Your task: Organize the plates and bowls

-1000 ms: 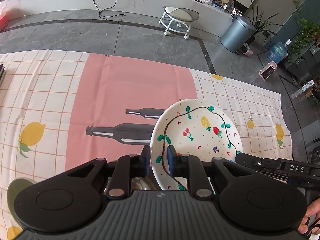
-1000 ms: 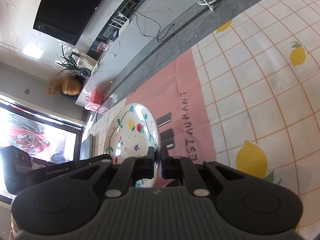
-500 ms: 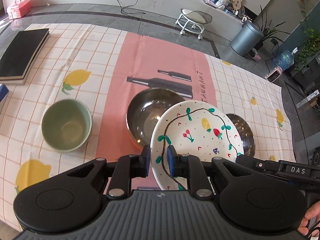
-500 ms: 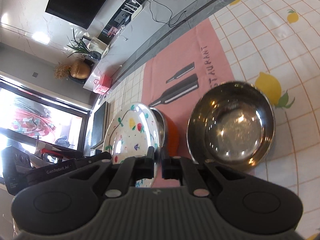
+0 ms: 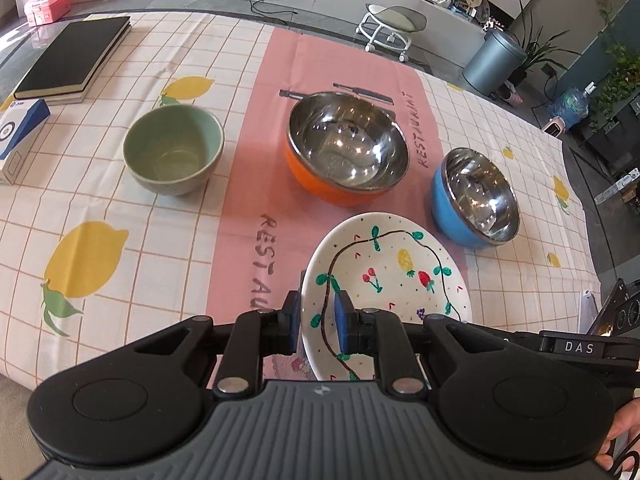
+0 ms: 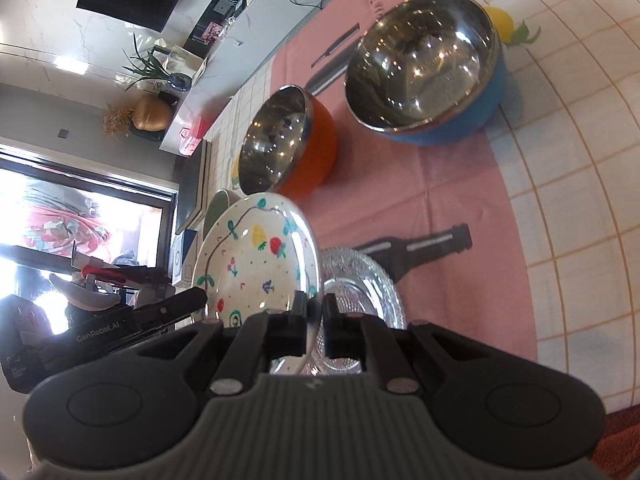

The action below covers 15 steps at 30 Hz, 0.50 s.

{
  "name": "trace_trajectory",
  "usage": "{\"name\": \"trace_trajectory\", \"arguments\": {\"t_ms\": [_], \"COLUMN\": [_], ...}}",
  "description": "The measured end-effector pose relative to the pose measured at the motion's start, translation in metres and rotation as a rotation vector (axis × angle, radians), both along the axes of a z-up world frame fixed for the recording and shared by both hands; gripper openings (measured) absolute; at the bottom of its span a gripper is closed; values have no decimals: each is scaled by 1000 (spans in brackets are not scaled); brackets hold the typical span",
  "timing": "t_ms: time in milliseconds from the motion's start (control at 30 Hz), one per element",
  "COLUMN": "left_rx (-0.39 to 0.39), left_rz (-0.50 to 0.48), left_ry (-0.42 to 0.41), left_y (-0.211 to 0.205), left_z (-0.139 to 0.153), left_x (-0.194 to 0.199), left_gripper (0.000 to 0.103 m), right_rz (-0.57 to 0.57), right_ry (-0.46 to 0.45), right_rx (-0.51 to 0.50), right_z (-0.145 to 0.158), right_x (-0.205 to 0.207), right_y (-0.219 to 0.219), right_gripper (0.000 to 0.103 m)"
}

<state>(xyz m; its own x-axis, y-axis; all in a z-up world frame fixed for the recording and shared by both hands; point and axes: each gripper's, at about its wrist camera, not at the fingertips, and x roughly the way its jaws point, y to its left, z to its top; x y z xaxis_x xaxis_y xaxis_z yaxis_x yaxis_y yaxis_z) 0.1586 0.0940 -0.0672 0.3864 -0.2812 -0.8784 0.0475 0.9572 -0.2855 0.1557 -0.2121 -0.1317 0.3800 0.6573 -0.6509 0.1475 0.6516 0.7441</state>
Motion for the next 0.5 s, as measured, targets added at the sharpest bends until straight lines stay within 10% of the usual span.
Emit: {"name": "trace_trajectory", "arguments": {"t_ms": [500], "left_rx": [86], "left_rz": [8], "left_ry": [125], "left_y": [-10], "left_z": [-45], "left_x": [-5], "left_gripper": [20], "right_rz": [55], "right_ry": [52], "right_rx": [-91], "right_z": [-32], "right_x": [-1], "right_y": [14], "right_gripper": [5]}}
